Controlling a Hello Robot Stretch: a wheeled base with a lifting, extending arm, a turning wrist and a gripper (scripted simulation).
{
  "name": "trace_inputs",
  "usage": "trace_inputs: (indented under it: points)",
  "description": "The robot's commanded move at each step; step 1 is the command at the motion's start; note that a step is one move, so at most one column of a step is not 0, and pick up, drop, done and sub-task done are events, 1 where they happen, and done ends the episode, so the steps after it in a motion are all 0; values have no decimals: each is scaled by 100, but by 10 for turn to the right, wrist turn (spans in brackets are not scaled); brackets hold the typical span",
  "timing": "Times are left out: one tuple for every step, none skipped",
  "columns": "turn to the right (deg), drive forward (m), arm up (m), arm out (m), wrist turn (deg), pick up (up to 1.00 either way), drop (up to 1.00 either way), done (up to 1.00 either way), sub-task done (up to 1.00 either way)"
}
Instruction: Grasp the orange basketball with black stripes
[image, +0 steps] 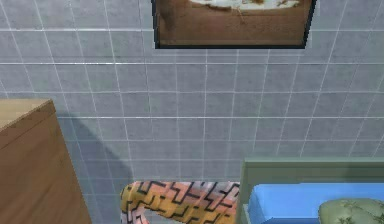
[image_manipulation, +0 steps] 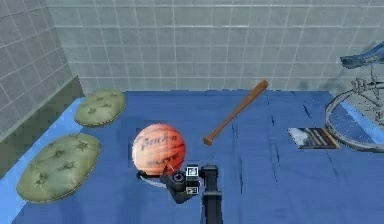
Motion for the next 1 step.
trace_inputs:
  points:
    - [0,0,0,0,0,0,0,100,0]
